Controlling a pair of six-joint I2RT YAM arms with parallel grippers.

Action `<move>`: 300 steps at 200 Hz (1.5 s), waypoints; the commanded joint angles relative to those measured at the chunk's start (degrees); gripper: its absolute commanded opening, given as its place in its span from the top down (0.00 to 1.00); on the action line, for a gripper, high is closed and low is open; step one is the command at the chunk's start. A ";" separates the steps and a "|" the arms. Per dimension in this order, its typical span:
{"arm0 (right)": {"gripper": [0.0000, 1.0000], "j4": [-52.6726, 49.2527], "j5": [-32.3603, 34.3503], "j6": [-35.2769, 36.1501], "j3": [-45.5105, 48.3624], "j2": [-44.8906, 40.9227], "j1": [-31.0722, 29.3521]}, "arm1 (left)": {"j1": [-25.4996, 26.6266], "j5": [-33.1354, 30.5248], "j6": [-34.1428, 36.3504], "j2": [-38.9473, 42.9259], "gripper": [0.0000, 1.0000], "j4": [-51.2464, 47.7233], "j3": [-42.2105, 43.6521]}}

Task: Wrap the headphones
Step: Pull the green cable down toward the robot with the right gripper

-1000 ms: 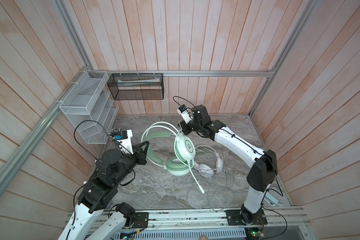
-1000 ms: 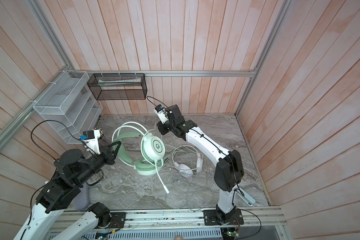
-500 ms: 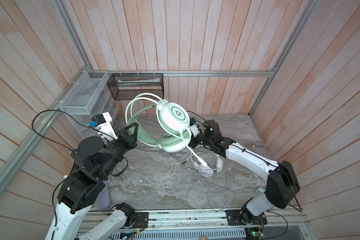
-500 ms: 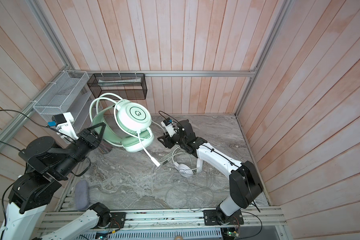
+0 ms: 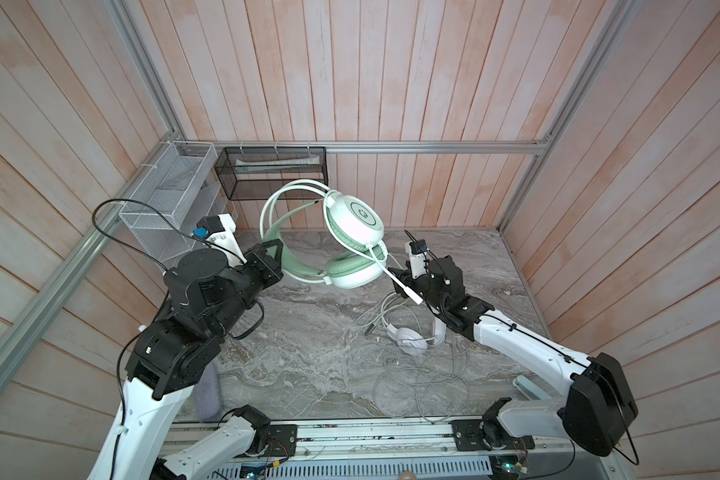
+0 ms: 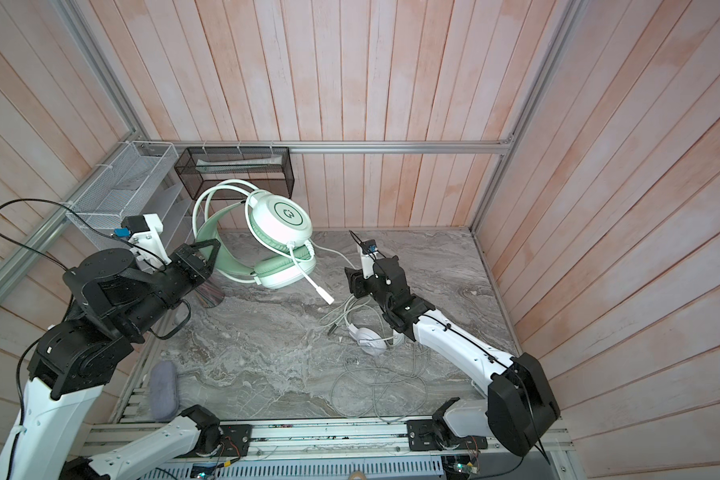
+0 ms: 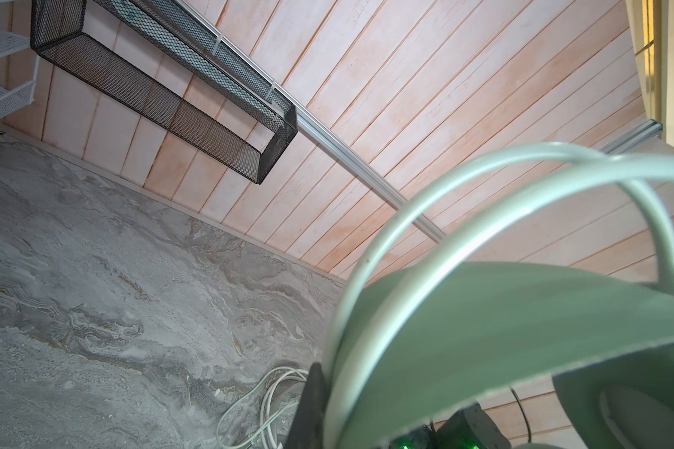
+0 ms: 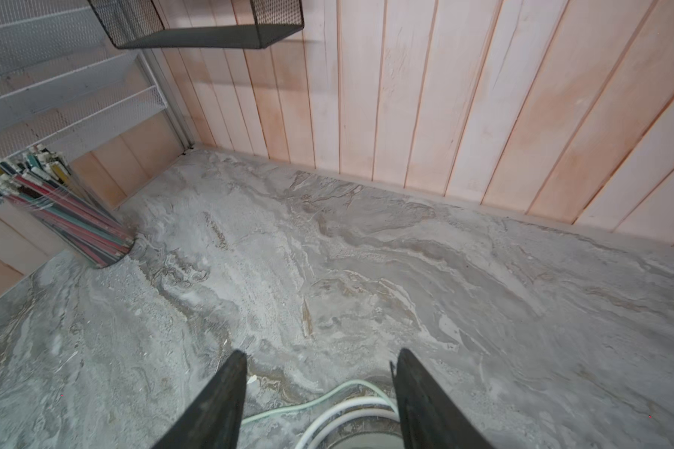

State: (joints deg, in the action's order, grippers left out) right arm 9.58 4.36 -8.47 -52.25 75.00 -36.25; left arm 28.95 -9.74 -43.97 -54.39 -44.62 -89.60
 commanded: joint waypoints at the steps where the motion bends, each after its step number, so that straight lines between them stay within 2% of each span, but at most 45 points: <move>1: 0.33 2.94 -6.47 1.43 4.40 -4.94 -0.07 | -0.03 -1.14 -1.46 0.19 1.00 3.57 -2.85; 27: 0.32 11.32 -17.26 1.27 11.51 -9.07 -0.10 | -0.03 -1.25 -1.12 -0.41 1.00 4.67 -3.03; 48: 0.32 14.35 -26.18 1.96 14.09 -8.56 -0.06 | -0.05 -0.82 -1.19 -1.44 1.00 4.59 -4.27; 70: 0.32 14.95 -27.62 2.32 14.20 -6.45 0.02 | -0.12 1.73 -1.87 -3.20 1.00 3.80 -5.96; 107: 0.35 19.43 -35.61 2.14 15.86 -5.91 0.11 | -0.20 3.49 -2.53 -3.80 1.00 3.82 -6.14; 123: 0.35 20.16 -34.81 1.66 16.81 -6.59 0.05 | -0.29 3.85 -2.75 -4.74 1.00 2.05 -6.79; 145: 0.35 21.27 -31.01 0.99 19.44 -8.05 0.20 | -1.55 5.30 -5.00 -8.50 1.00 -5.39 -11.19; 157: 0.35 22.46 -31.31 0.14 20.92 -9.08 0.12 | -2.17 5.51 -5.73 -10.07 1.00 -8.45 -13.01; 190: 0.35 22.83 -29.59 0.13 23.26 -10.40 0.07 | -3.31 8.29 -6.44 -10.51 1.00 -10.23 -12.38; 217: 0.36 22.73 -31.25 0.98 24.30 -10.15 0.07 | -5.15 11.87 -7.10 -11.43 1.00 -12.14 -12.32; 300: 0.39 25.20 -32.75 3.72 19.20 2.45 -0.27 | -7.67 14.56 -7.98 -12.16 1.00 -12.96 -12.97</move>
State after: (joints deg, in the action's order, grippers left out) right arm 32.05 -27.38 -6.35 -31.05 75.13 -36.18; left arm 21.89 2.66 -49.65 -66.87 -60.75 -100.60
